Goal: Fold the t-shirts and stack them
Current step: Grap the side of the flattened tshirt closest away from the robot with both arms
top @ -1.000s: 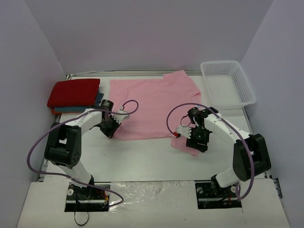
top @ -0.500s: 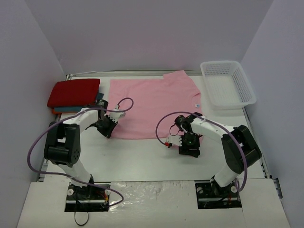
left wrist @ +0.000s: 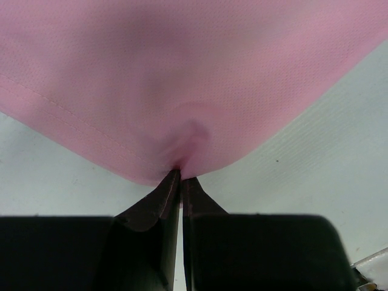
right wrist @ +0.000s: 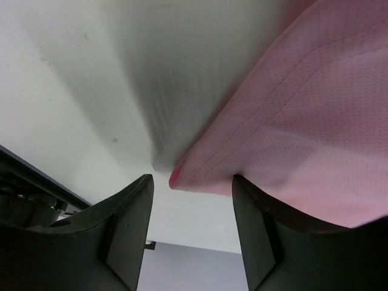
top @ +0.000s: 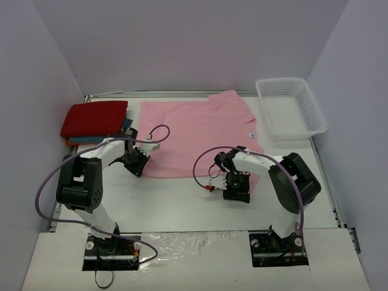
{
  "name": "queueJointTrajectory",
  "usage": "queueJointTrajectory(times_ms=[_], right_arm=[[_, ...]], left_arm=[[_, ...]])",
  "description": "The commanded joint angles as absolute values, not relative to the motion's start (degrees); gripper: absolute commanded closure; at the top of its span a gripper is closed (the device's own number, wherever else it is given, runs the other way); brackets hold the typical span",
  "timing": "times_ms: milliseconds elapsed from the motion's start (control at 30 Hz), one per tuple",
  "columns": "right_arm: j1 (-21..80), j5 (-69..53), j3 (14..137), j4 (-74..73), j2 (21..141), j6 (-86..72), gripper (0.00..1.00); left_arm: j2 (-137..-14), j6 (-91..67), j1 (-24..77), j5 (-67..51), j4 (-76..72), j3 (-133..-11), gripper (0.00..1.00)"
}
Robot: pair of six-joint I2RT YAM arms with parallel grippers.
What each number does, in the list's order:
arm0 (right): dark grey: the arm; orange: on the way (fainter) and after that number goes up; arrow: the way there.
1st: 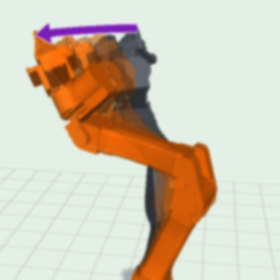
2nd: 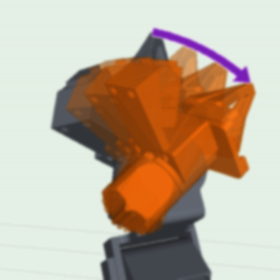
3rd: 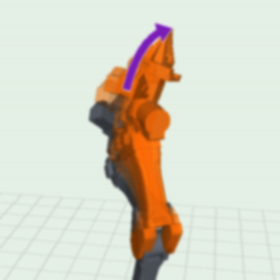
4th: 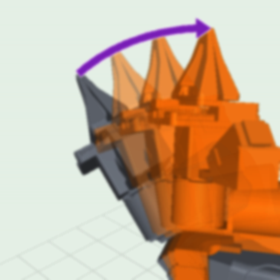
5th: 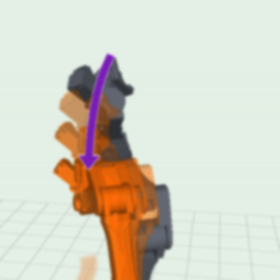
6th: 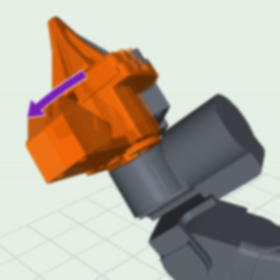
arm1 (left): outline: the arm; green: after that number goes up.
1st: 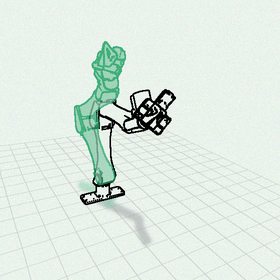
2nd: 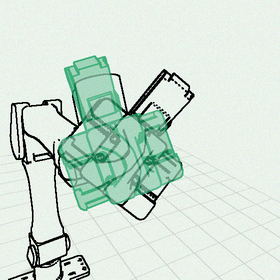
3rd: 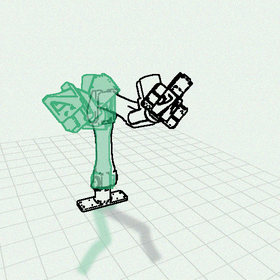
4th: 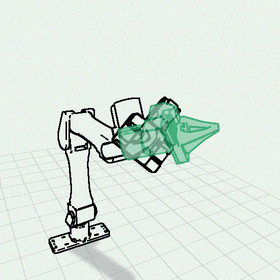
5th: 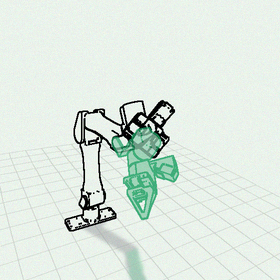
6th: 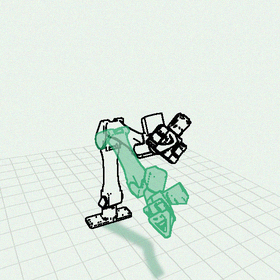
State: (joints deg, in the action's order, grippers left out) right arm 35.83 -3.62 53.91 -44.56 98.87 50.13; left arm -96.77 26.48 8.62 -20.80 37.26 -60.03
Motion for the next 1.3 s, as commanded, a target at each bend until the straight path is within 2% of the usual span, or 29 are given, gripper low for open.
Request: queueJointTrajectory(times_ms=[0,300,400,500,667,900,1000,1267], right_arm=[[36.74,-2.29,54.41,-43.07,101.34,47.64,0.50],[39.20,3.42,53.70,-39.03,106.25,41.58,0.59],[39.99,4.74,53.61,-37.71,107.14,39.99,0.65],[40.69,5.36,53.61,-37.09,108.28,38.94,0.77],[41.39,5.10,54.58,-37.26,108.72,37.79,0.83],[41.75,0.79,58.27,-45.26,101.80,38.41,0.88],[41.75,0.62,59.06,-47.90,98.28,38.24,1.00],[41.75,-0.79,58.89,-53.69,91.15,34.98,1.00]], left_arm=[[-96.59,26.28,8.26,-21.97,38.50,-61.17,0.98],[-95.98,26.54,8.26,-22.50,38.58,-60.91,0.98],[-95.54,26.63,8.26,-22.59,38.50,-60.73,0.98],[-95.28,26.72,8.26,-22.85,38.41,-60.56,0.98],[-95.01,26.89,8.26,-22.76,38.23,-60.29,0.98],[-93.96,27.07,8.26,-22.94,38.50,-60.56,0.98],[-92.47,27.16,8.26,-22.94,39.11,-61.08,0.98],[-85.26,28.47,8.44,-23.12,40.78,-60.47,0.98]])
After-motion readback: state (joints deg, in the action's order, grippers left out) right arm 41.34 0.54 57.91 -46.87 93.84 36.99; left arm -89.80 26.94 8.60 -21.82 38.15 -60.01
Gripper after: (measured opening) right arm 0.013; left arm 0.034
